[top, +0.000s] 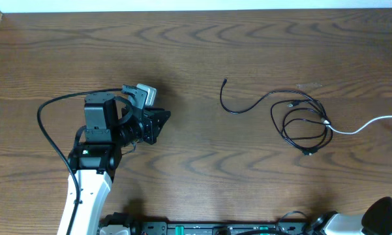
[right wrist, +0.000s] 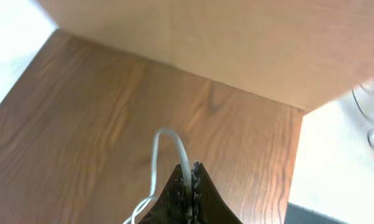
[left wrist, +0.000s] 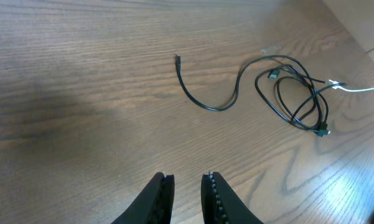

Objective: Untangle cables

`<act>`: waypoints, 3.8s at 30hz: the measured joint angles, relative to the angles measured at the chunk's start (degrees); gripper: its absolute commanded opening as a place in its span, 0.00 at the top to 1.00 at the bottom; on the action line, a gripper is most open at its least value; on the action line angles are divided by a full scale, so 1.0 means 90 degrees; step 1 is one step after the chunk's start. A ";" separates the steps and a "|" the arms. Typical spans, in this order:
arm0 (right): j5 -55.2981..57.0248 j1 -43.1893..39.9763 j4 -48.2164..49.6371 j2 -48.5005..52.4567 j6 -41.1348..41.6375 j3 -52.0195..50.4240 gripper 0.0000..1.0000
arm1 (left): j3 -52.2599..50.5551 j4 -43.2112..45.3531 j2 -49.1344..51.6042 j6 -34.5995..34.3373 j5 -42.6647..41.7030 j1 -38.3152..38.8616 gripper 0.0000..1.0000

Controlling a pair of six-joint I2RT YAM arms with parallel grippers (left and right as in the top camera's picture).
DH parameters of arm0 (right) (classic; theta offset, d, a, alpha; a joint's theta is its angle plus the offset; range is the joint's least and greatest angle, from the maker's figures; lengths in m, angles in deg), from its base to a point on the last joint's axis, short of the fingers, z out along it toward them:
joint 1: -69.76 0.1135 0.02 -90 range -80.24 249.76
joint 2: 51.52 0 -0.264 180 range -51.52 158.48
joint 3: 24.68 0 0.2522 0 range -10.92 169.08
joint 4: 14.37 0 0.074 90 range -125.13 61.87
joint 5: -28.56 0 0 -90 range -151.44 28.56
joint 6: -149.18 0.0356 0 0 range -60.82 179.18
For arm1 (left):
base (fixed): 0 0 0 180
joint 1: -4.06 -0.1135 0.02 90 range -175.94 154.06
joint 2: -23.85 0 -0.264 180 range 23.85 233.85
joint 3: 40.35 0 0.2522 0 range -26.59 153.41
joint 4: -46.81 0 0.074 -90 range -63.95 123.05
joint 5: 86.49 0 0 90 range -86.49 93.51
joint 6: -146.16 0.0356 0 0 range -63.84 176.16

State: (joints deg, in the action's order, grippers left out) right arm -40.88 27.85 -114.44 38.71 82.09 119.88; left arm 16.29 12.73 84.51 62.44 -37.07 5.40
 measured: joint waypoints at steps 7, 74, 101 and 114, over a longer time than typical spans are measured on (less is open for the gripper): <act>-0.0763 -0.1132 0.0534 0.0250 0.0321 0.0010 0.99 | 0.0000 0.0024 0.0000 -0.0002 0.0000 0.0000 0.79; 0.0879 -0.2589 0.0534 0.2897 0.0974 -0.0517 0.99 | -0.0015 0.0279 0.0005 0.0143 0.0240 0.0000 0.79; -0.1144 -0.3432 0.1557 0.2866 0.0248 -0.0517 0.99 | -0.0126 0.0284 0.0007 0.0143 0.0549 0.0000 0.80; -0.1073 -0.2577 0.1331 0.4017 -0.0124 -0.0508 0.99 | -0.0126 0.0291 0.0007 0.0141 0.0549 0.0000 0.80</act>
State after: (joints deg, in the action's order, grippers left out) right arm -50.54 4.66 -102.46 74.87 80.98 115.31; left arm 15.15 15.36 84.58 63.71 -32.13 5.40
